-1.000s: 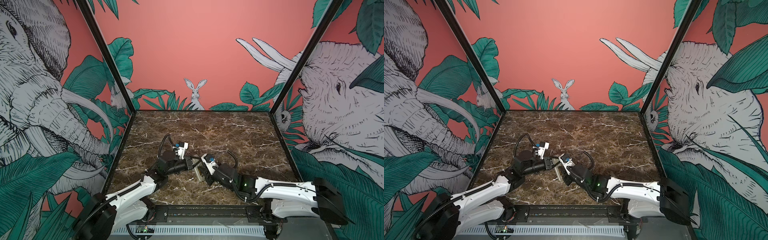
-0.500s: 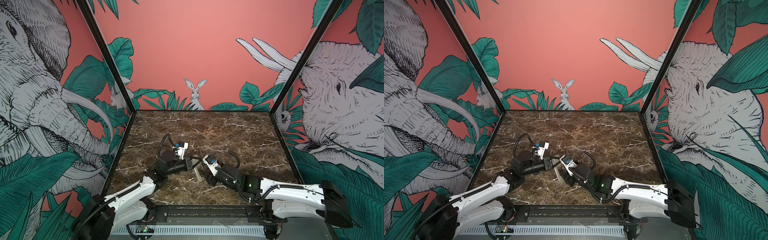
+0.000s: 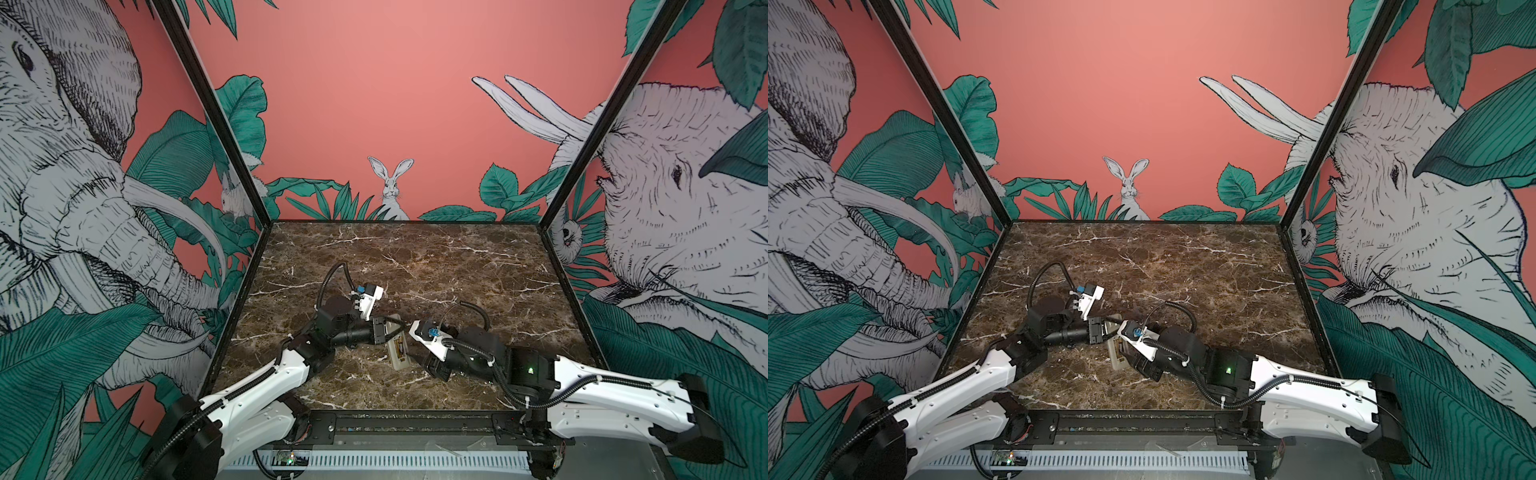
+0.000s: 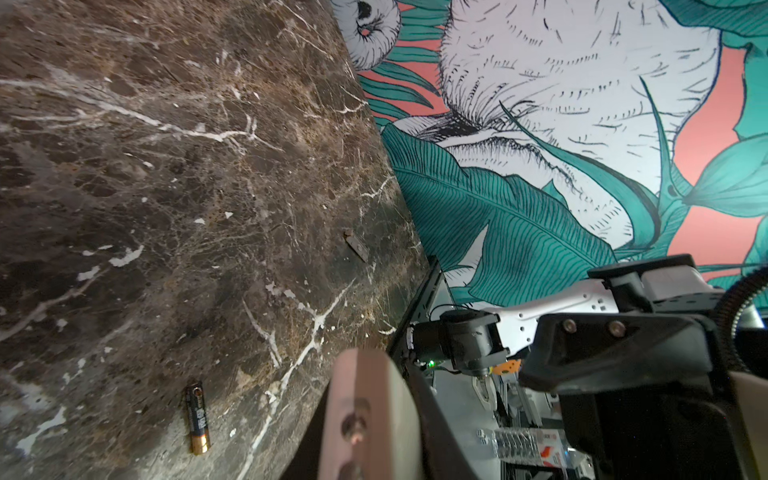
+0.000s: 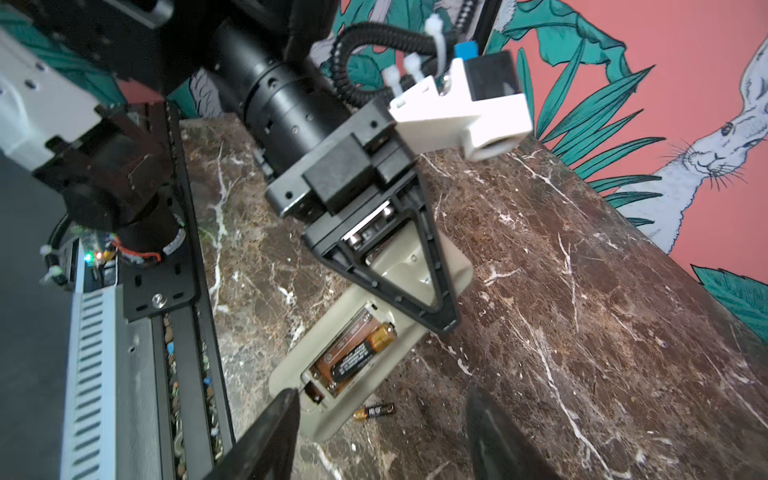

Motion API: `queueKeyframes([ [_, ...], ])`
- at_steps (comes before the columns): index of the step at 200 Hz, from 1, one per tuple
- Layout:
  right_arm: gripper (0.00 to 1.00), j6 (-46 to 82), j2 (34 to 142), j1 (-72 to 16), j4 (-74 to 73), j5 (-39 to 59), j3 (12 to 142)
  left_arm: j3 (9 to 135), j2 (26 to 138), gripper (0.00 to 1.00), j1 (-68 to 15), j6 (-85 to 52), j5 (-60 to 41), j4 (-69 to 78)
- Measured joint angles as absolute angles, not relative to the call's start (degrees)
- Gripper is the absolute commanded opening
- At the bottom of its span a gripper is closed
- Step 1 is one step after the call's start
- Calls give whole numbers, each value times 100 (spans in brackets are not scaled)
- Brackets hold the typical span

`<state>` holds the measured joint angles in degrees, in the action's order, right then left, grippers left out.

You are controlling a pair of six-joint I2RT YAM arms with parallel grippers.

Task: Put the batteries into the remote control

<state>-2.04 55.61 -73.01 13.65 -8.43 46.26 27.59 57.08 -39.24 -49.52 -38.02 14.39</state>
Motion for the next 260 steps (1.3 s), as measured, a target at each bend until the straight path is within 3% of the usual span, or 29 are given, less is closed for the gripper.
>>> queueKeyframes([
  [49, 59, -886, 5795, -7531, 1957, -810, 4912, 2834, 5769, 0, -3924, -4731, -4521, 1044],
  [96, 47, -1094, 6294, -7638, 1955, -854, 5057, 2884, 5819, 0, -3924, -4493, -4853, 642],
  [260, 29, -1070, 6777, -7695, 1741, -530, 5172, 2891, 5837, 0, -3924, -4239, -5013, 301],
])
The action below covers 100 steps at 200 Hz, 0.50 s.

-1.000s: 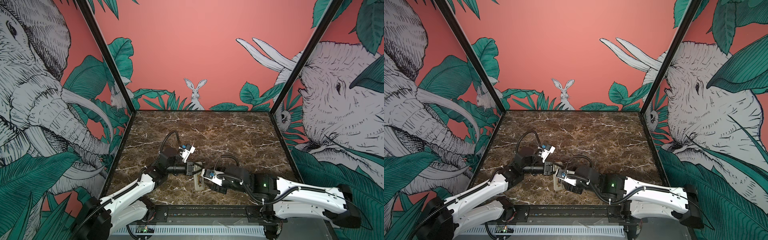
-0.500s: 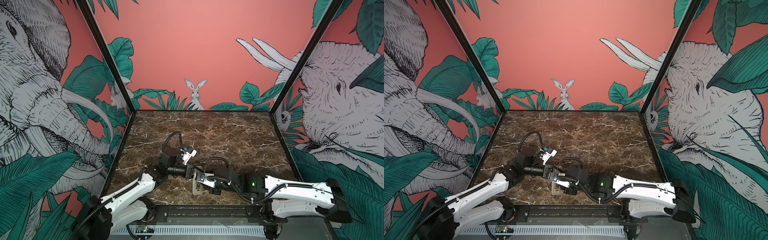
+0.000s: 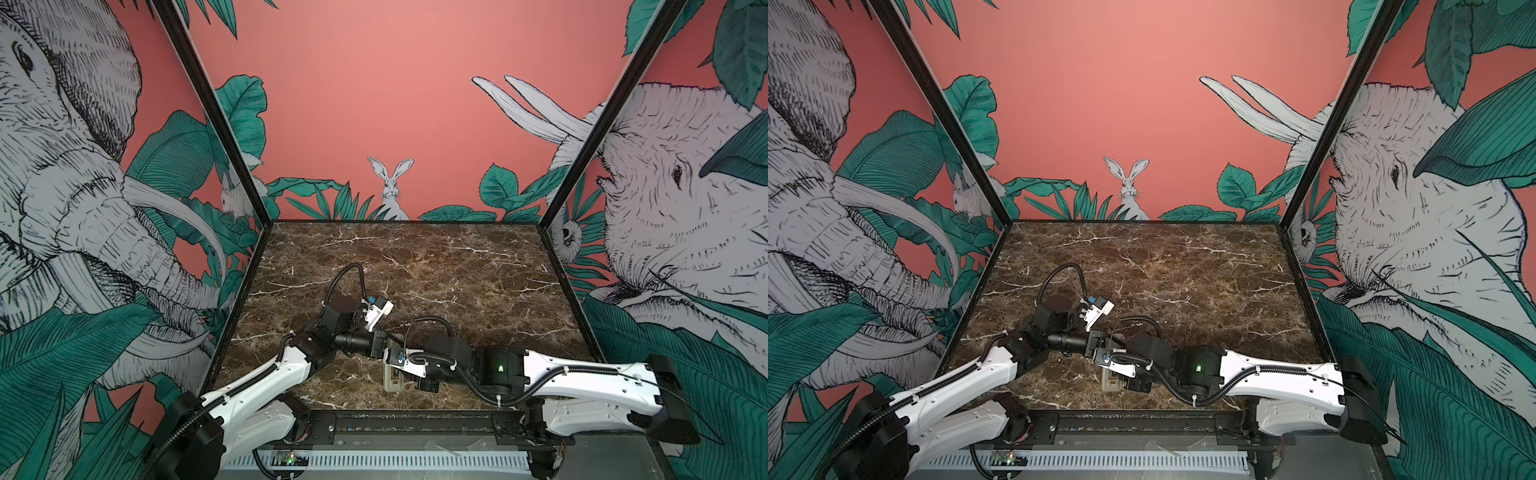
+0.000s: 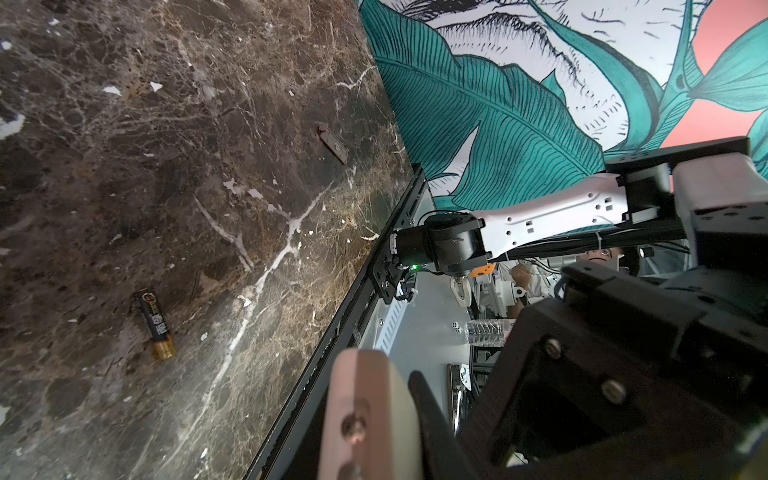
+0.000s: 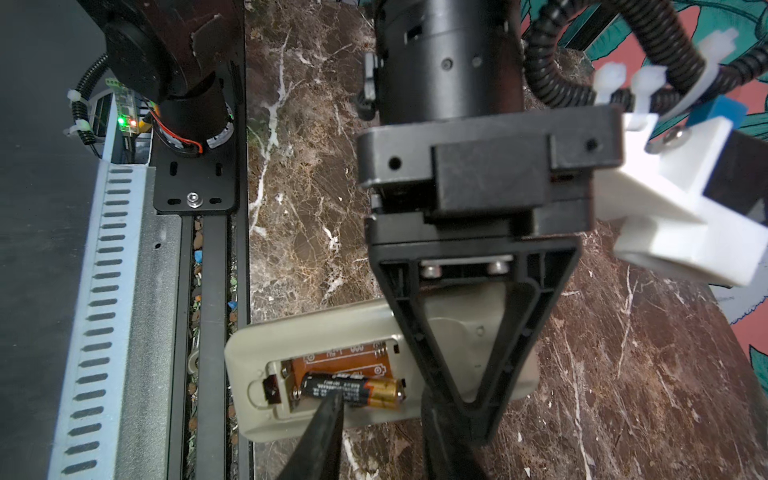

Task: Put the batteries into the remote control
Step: 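Press the battery down into the compartment with the right gripper fingertips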

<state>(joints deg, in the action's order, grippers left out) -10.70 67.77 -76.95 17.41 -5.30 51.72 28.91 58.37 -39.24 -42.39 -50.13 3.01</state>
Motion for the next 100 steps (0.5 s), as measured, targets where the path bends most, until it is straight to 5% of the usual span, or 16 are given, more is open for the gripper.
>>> queueKeyframes([
  [100, 24, -1074, 7039, -7695, 1837, -421, 5323, 2891, 5837, 0, -3924, -4235, -5009, 263],
])
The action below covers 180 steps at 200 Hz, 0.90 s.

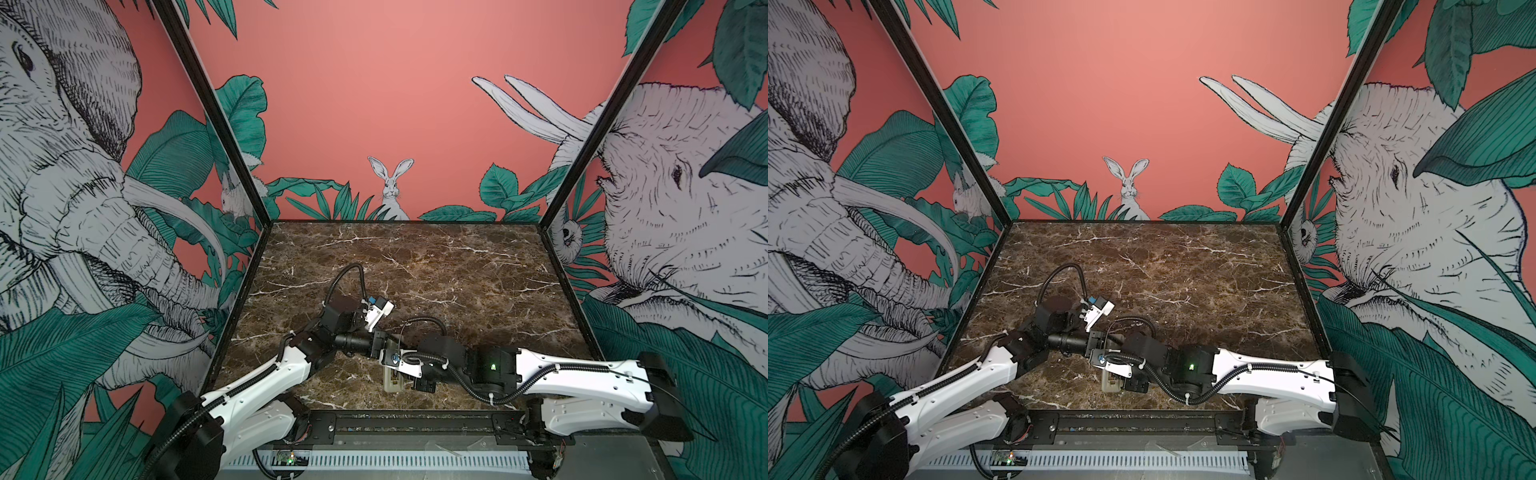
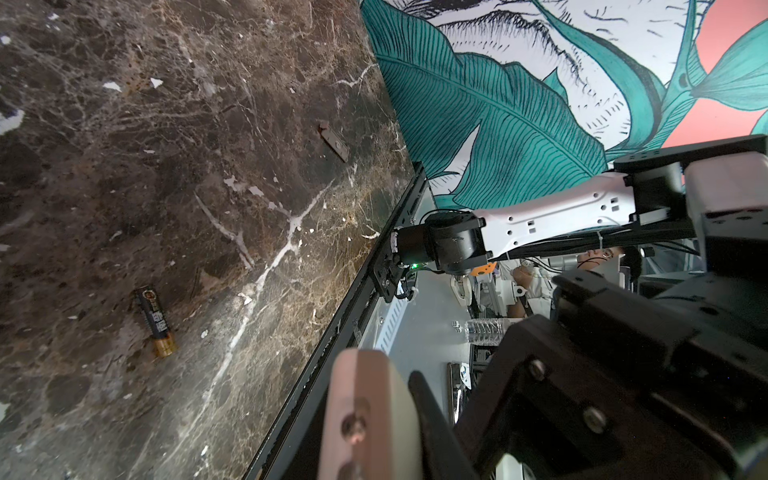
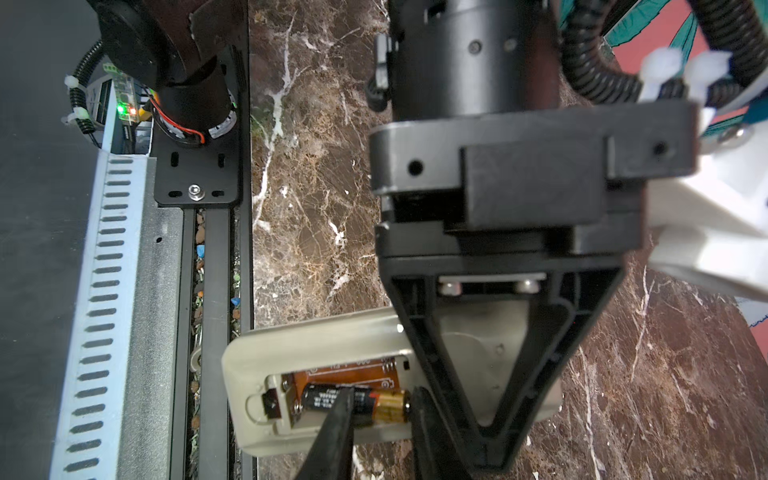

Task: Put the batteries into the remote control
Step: 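Press the battery down into the compartment with the right gripper fingertips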

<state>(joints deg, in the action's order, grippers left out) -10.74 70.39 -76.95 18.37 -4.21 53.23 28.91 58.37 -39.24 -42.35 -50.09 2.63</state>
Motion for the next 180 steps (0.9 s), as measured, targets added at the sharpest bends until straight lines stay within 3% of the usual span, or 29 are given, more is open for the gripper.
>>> queueKeyframes([
  [180, 23, -1186, 7406, -7695, 2279, -353, 5653, 2891, 5817, 0, -3924, -4082, -4934, -86],
])
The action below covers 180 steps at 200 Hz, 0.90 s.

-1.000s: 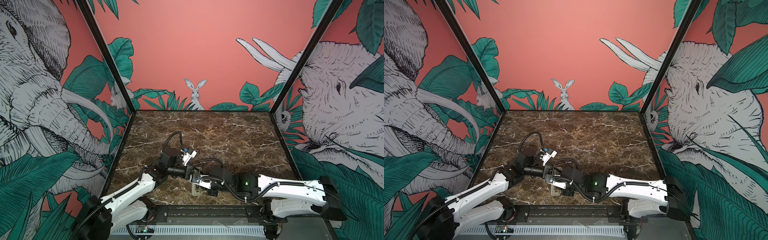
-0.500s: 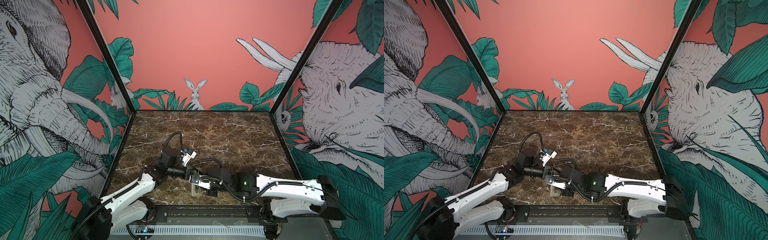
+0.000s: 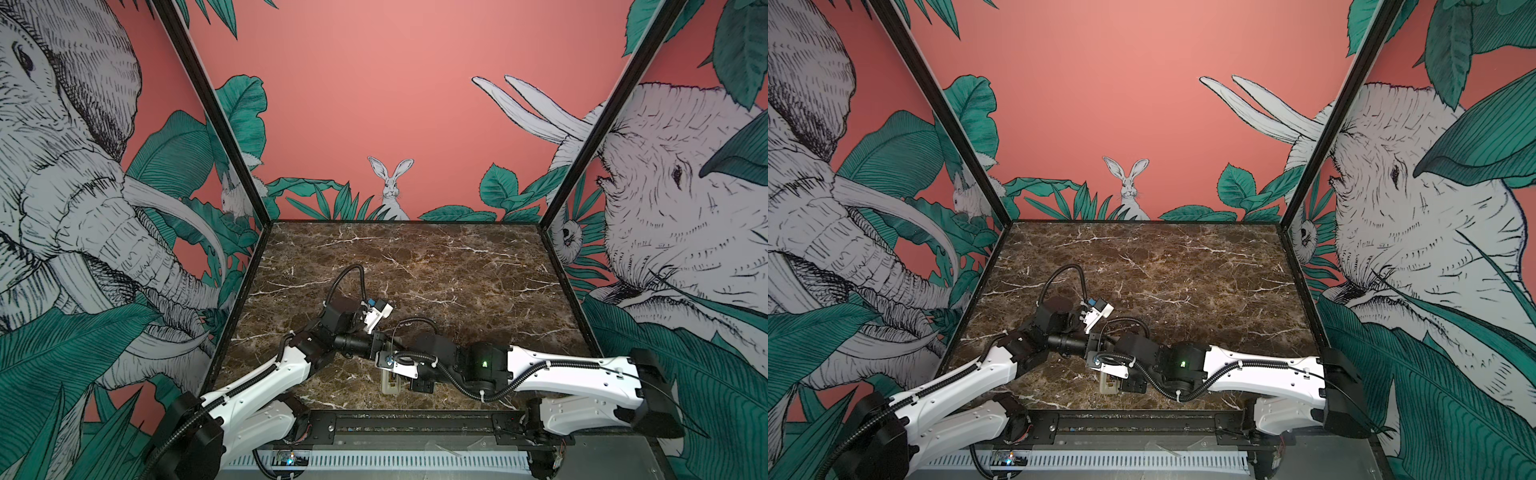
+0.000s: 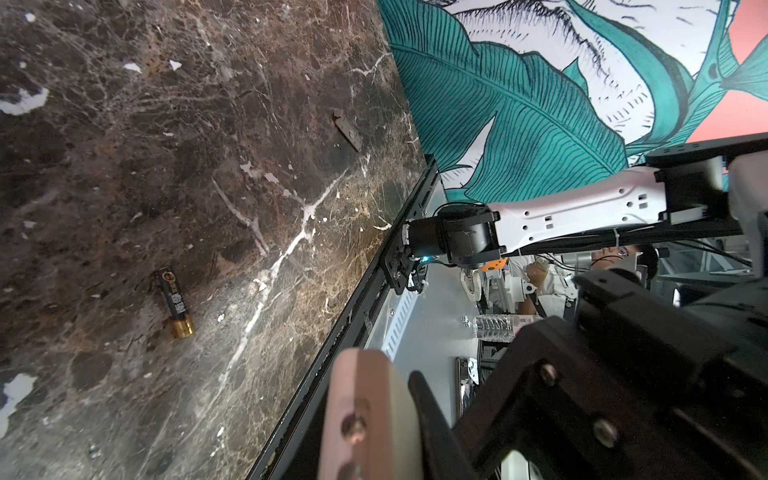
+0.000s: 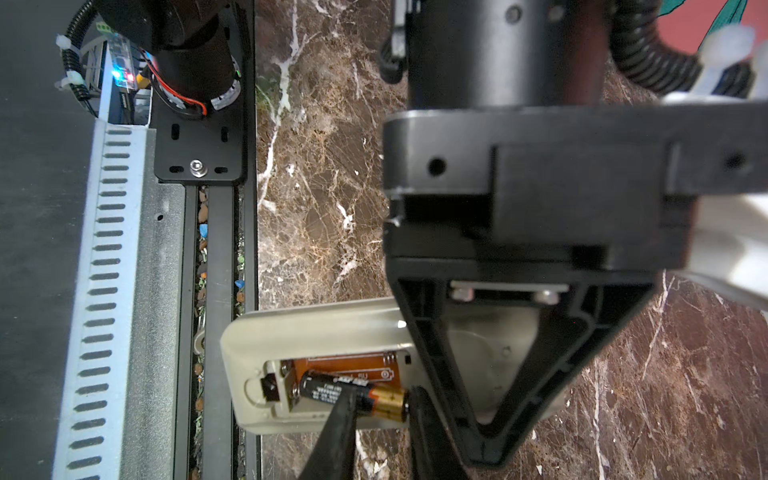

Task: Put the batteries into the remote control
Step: 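Press the battery down into the compartment with the right gripper fingertips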

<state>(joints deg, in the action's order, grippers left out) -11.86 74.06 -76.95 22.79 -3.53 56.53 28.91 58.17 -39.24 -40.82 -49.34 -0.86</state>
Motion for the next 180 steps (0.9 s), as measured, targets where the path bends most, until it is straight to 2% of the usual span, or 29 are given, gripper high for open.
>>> queueKeyframes([
  [180, 19, -1380, 8012, -7732, 2556, -226, 5996, 2888, 5808, 0, -3922, -3957, -4646, -591],
])
